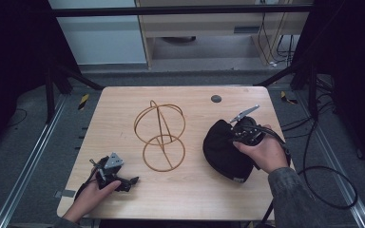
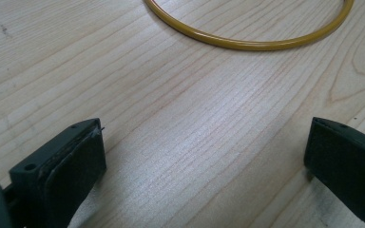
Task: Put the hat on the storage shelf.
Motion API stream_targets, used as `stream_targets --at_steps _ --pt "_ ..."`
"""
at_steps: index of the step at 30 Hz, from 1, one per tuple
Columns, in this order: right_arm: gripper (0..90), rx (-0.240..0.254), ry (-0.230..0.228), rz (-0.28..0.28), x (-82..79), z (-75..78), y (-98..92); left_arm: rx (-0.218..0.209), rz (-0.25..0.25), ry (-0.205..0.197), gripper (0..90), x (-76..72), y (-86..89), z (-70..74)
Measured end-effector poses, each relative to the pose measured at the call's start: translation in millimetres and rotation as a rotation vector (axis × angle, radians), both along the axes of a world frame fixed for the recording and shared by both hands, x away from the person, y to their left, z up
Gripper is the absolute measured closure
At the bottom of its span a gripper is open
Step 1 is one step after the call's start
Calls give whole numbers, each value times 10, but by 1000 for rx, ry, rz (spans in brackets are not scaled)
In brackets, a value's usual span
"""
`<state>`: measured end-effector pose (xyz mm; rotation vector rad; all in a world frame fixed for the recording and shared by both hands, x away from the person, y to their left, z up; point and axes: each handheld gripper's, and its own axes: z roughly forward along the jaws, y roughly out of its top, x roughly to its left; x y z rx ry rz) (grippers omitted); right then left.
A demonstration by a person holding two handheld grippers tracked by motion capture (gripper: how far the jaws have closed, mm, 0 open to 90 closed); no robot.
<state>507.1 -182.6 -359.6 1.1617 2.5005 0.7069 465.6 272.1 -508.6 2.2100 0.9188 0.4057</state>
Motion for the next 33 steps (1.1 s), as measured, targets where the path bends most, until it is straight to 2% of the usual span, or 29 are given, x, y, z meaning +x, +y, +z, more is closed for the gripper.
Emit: stream_targets --at_steps 7,13,20,21,24,26,33 --pt "773 68 -70 -10 -143 156 -55 0 -1 0 0 1 -1 0" --pt "775 119 -124 -23 -242 217 -87 0 0 0 0 0 -2 0" --pt "776 135 -154 -32 -282 285 -106 0 -2 0 0 2 -2 0" --pt "776 146 -172 -32 -285 310 -111 0 -2 0 0 2 -1 0" --pt "776 154 -183 -34 -287 327 -117 0 -2 0 0 1 -1 -1" --pt "777 176 -197 -37 -309 358 -119 0 -1 -1 0 0 -2 -1" --pt "776 181 -209 -21 -367 435 -121 0 -2 0 0 1 -2 -1"
